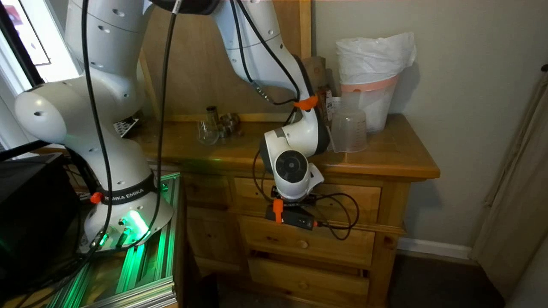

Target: Open the topmost drawer on the right then hang the towel on the drawer.

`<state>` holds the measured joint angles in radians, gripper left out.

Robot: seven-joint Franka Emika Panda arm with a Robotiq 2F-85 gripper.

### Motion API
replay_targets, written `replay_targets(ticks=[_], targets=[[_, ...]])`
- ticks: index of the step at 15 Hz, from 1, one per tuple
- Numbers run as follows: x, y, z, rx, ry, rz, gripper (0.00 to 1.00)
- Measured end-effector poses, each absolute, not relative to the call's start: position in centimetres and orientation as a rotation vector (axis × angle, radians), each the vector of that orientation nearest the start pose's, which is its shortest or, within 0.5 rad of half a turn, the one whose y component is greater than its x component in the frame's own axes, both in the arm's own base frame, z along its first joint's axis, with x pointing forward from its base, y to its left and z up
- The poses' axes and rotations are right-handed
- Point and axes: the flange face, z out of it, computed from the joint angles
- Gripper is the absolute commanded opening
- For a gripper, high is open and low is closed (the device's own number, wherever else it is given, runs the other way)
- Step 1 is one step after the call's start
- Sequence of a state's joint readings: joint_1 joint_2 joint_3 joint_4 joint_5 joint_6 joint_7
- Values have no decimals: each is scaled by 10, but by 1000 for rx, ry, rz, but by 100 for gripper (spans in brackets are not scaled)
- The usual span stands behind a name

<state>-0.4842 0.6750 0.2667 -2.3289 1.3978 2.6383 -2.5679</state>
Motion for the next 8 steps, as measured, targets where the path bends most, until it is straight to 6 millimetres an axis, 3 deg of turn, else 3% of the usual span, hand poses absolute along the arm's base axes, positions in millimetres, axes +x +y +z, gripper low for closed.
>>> replay_targets(ticks=[8], targets=[[425, -83, 13, -2299, -1141, -704, 100]])
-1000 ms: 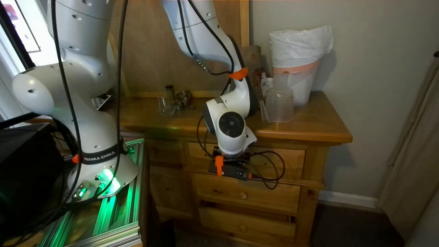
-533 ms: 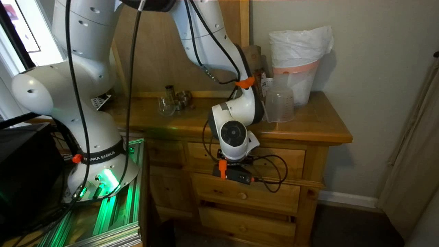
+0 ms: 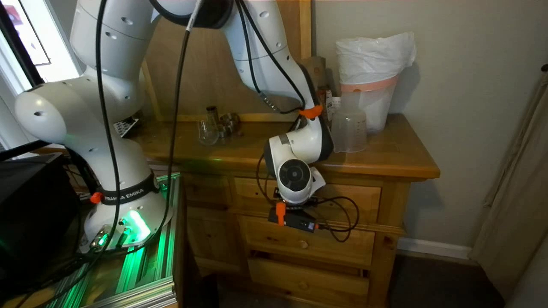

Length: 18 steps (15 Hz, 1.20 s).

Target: Open the topmost drawer on the right then hang the towel on the drawer.

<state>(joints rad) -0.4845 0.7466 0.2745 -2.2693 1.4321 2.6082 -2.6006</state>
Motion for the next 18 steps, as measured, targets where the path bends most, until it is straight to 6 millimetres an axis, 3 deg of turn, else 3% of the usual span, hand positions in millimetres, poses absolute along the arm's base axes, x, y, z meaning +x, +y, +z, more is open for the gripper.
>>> replay_targets(ticks=[2, 3, 5, 8, 9, 11, 14, 18], targets=[[428, -81, 10, -2267, -1114, -757, 96], [429, -82, 9, -2255, -1104, -777, 74], [431, -82, 7, -2237, -1097, -804, 69], [431, -87, 6, -2241, -1093, -812, 47], [431, -88, 6, -2244, -1089, -816, 85], [431, -90, 6, -2245, -1088, -817, 86], [430, -88, 5, -2233, -1098, -810, 100], [428, -82, 0, -2220, -1110, -790, 100]])
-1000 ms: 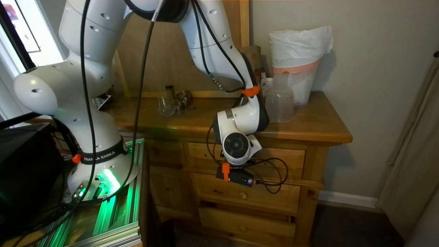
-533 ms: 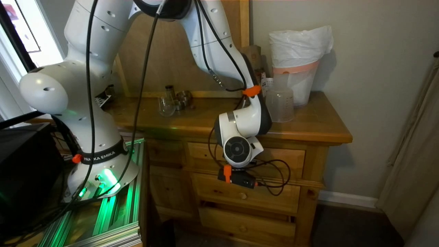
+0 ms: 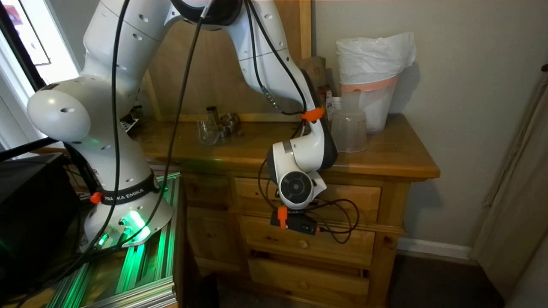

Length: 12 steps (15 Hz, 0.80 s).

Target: Open the topmost drawer on the right then hang the towel on the drawer.

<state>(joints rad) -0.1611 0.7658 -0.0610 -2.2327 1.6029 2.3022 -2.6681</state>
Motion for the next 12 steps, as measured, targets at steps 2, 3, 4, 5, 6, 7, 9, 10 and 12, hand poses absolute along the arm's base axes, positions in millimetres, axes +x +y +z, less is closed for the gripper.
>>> replay_targets(ticks=[2, 3, 4, 5, 6, 7, 9, 10, 12], targets=[[426, -81, -3, -2220, -1115, -780, 99], [426, -81, -3, -2221, -1115, -777, 79], [425, -82, -4, -2222, -1116, -775, 75], [425, -82, -4, -2223, -1117, -774, 68], [425, -83, -4, -2225, -1117, -773, 62], [426, -84, -4, -2228, -1118, -775, 55], [429, -89, -2, -2236, -1121, -783, 40], [431, -91, -2, -2239, -1122, -786, 33], [434, -94, -1, -2245, -1124, -793, 24]])
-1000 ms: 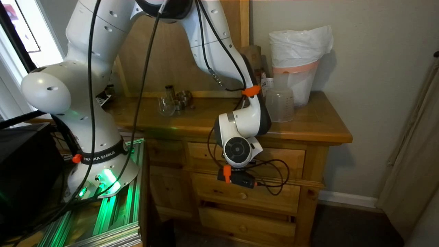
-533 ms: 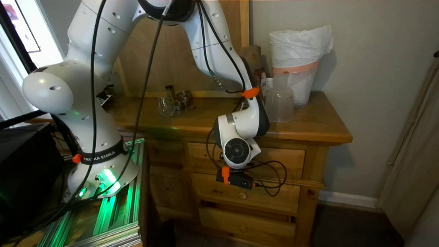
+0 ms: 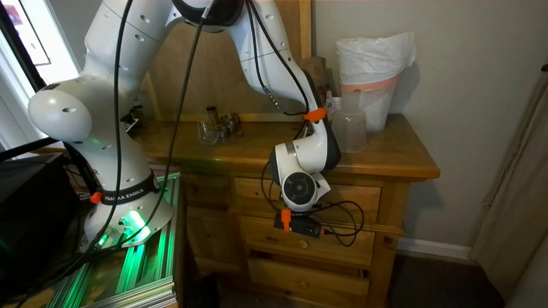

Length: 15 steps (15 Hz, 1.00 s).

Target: Open the topmost drawer on the right then hang the towel on the drawer.

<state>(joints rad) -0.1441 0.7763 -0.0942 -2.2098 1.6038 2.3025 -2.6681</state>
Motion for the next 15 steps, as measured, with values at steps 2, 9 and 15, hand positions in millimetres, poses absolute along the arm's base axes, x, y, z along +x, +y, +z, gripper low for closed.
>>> replay_targets(ticks=[2, 9, 15], targets=[[434, -94, -1, -2245, -1124, -793, 24], [434, -95, -1, -2247, -1125, -791, 24], [425, -106, 1, -2271, -1113, -780, 24]])
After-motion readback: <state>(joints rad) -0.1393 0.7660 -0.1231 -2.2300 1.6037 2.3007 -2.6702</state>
